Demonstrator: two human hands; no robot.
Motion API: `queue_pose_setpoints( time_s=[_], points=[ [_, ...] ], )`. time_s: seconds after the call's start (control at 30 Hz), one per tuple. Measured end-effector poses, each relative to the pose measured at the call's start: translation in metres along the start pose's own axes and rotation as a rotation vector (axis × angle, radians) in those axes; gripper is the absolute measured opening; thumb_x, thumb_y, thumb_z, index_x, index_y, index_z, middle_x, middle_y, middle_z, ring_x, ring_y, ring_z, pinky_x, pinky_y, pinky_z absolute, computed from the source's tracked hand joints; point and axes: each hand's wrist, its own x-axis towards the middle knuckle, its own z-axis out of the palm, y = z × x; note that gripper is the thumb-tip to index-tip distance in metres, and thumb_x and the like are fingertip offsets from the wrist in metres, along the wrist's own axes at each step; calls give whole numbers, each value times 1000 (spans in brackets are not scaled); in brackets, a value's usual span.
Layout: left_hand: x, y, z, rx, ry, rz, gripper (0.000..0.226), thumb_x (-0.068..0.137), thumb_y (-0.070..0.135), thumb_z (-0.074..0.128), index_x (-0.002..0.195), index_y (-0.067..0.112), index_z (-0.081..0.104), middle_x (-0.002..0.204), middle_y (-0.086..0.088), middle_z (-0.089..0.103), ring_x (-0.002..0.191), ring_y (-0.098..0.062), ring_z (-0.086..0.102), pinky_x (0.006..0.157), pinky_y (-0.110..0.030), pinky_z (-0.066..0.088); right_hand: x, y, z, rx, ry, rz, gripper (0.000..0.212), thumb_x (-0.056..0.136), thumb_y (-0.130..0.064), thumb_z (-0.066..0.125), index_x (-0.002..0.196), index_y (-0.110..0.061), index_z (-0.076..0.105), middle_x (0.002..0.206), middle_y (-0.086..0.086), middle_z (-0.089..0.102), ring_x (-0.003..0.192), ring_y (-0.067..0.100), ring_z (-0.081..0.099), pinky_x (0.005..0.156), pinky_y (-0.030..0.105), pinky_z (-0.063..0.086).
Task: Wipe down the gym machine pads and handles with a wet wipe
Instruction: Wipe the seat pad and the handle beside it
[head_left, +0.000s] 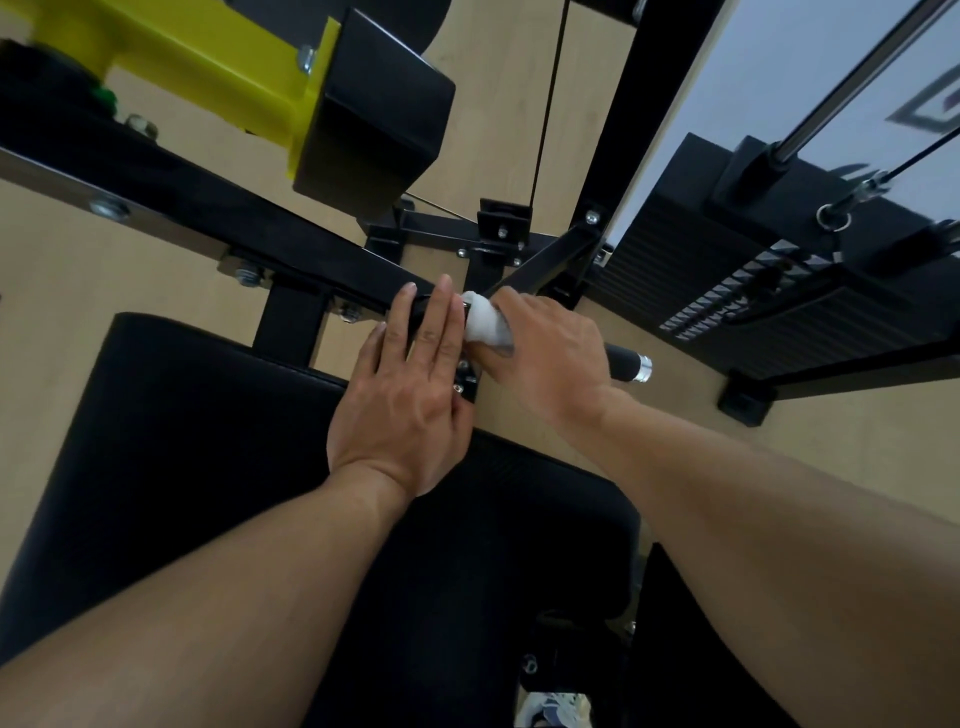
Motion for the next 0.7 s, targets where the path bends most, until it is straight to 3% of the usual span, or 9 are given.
queue_pose_setpoints(
  time_s=[0.1,0.2,0.3,0.43,0.57,0.7],
  points=[
    [0,-1,0,4,9,0,82,95,37,37,159,8,-6,170,-9,-10,157,-34,0,124,-49,26,0,13,0,-100,-67,19,39,92,-59,60,106,-23,58,80,-12,52,67,10,55,62,28,40],
    [0,-1,-1,12,9,6,80,95,38,32,160,7,-4,170,-9,-10,157,-34,1,124,-49,26,-13,44,-11,-189,-191,144,29,93,-48,65,111,-25,59,83,-10,59,72,13,61,66,28,39],
    [1,-1,-1,10,18,3,79,95,37,32,160,7,-2,170,-9,-7,157,-34,3,123,-49,26,-17,46,-19,-181,-224,224,24,91,-49,65,102,-27,61,79,-9,62,74,15,65,66,28,41],
    [0,-1,-2,-1,1,3,82,96,37,39,159,7,-3,170,-10,-7,157,-35,3,123,-49,27,8,-2,-8,-67,-185,59,52,80,-69,68,113,-31,54,87,-16,55,74,8,57,68,28,42],
    [1,1,-3,-5,-2,-3,83,96,38,43,160,7,0,170,-8,-7,157,-35,3,122,-49,29,10,-8,-12,12,-161,-21,65,76,-72,69,122,-30,50,95,-15,60,80,9,61,70,29,46],
    [0,-1,-2,-7,5,-3,79,100,41,39,160,8,0,169,-7,-11,157,-34,2,124,-48,26,-9,10,-14,5,-103,-63,74,84,-77,52,137,-25,51,112,-6,66,95,12,64,84,31,51]
  ],
)
